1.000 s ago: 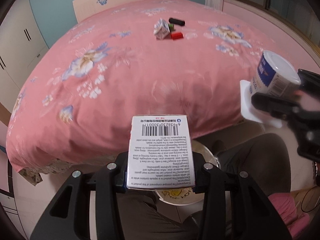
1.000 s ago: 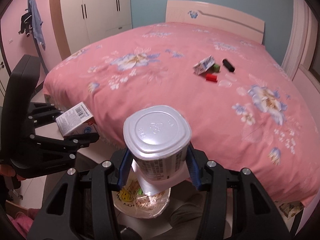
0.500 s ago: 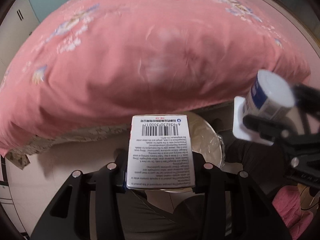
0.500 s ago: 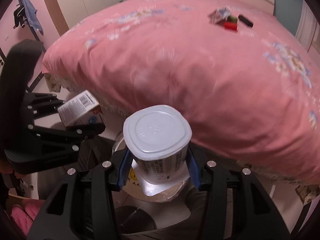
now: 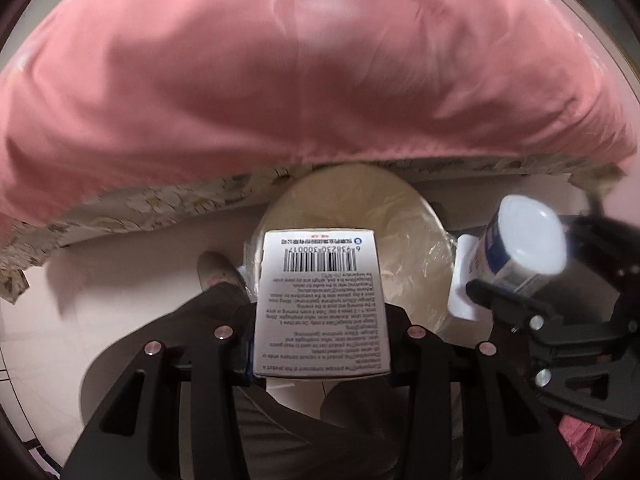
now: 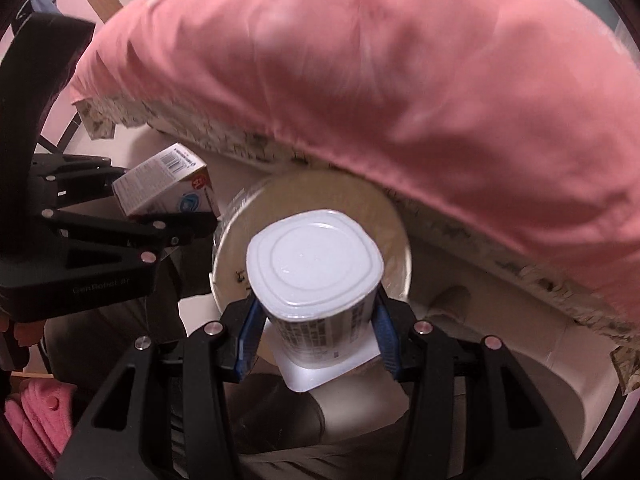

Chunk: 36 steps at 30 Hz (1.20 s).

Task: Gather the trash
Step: 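Open the left tool dropping the white box while the right tool drops the yogurt cup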

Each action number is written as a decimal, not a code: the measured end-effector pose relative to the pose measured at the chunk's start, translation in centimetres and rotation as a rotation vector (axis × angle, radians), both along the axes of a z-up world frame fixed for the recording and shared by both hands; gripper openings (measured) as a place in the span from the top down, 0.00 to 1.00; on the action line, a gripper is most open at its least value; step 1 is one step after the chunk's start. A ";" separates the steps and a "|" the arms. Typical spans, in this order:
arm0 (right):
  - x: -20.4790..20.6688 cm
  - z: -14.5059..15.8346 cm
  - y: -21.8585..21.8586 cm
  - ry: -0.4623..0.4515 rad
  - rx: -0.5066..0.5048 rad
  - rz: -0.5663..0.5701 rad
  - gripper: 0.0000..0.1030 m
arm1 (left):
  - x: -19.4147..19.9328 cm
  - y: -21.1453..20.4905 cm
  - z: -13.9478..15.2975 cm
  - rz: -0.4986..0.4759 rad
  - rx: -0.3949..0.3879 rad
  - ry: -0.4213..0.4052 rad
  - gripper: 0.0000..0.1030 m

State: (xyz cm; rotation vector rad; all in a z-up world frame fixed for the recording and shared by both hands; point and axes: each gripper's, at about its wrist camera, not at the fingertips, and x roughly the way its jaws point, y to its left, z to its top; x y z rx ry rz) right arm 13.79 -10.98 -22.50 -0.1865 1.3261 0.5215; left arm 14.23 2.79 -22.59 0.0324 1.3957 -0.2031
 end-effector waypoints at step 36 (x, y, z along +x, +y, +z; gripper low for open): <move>3.2 -16.6 0.9 0.391 -0.067 -0.062 0.51 | 4.2 -1.3 -15.4 0.087 -0.094 0.332 0.56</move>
